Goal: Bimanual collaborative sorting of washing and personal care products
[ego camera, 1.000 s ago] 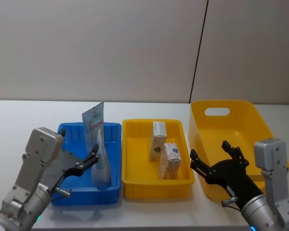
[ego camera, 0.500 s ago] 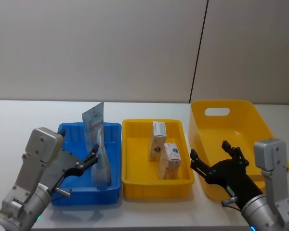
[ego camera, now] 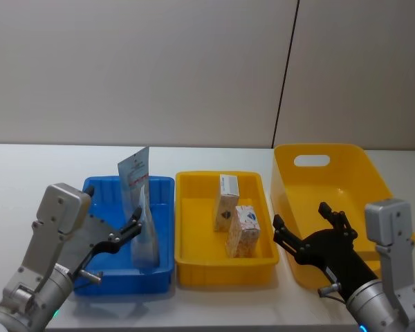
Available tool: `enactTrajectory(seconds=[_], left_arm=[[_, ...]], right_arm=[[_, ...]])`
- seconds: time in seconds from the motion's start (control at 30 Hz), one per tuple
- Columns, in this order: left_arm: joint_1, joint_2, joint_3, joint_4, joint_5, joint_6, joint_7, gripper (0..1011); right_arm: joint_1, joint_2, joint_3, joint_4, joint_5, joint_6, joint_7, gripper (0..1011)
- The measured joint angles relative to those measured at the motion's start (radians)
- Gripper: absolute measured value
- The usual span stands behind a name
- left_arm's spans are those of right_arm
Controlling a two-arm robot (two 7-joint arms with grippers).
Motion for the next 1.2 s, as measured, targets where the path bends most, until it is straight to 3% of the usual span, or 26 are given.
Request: enactTrajectory(seconds=[0.33, 0.77, 1.0, 1.2], left_arm=[[0.021, 0.003, -0.012, -0.008, -0.048, 0.006, -0.047, 1001], [0.090, 0.028, -0.040, -0.062, -0.148, 0.082, -0.121, 1001], [0.079, 0.024, -0.039, -0.041, -0.169, 0.120, -0.151, 1001], [0.036, 0.007, -0.028, 0.016, -0.176, 0.139, -0.185, 1001]], right_arm=[[0.000, 0.000, 0.000, 0.000, 0.000, 0.000, 0.000, 1003], [0.000, 0.000, 0.000, 0.000, 0.000, 0.000, 0.000, 1003], [0.000, 0.000, 0.000, 0.000, 0.000, 0.000, 0.000, 1003], [0.000, 0.000, 0.000, 0.000, 0.000, 0.000, 0.000, 1003]])
